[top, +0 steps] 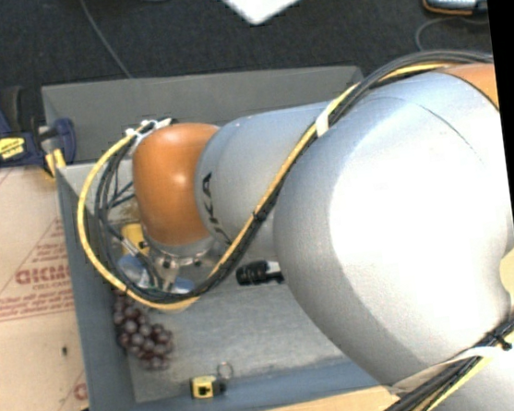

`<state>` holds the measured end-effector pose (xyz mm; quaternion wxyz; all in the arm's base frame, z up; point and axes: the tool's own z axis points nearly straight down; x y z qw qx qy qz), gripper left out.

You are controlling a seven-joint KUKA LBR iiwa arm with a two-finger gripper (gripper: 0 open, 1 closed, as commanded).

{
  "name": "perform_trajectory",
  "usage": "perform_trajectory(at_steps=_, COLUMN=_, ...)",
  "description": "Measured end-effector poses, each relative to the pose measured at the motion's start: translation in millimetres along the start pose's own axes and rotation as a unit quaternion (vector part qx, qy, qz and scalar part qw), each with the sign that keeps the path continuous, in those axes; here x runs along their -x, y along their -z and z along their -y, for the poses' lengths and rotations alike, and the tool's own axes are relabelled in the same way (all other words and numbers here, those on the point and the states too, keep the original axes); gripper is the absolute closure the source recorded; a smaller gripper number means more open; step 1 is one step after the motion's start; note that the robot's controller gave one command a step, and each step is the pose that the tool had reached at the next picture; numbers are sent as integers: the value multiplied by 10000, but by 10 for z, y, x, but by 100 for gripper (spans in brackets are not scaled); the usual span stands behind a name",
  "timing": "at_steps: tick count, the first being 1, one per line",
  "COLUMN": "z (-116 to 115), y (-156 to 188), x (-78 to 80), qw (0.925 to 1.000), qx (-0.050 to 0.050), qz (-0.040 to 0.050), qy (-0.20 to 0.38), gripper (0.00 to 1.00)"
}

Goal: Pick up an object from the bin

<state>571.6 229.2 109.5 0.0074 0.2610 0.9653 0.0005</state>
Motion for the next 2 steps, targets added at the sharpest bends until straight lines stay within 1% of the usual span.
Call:
perform_trajectory(at_steps=1, z=-12, y=124, x=9, qw=10000, qx=18, qz=12, qy=6, gripper=100)
perform_trajectory(at_steps=2, z=-10, y=172, x=13, qw=10000, qx=20, qz=15, qy=7, gripper=100)
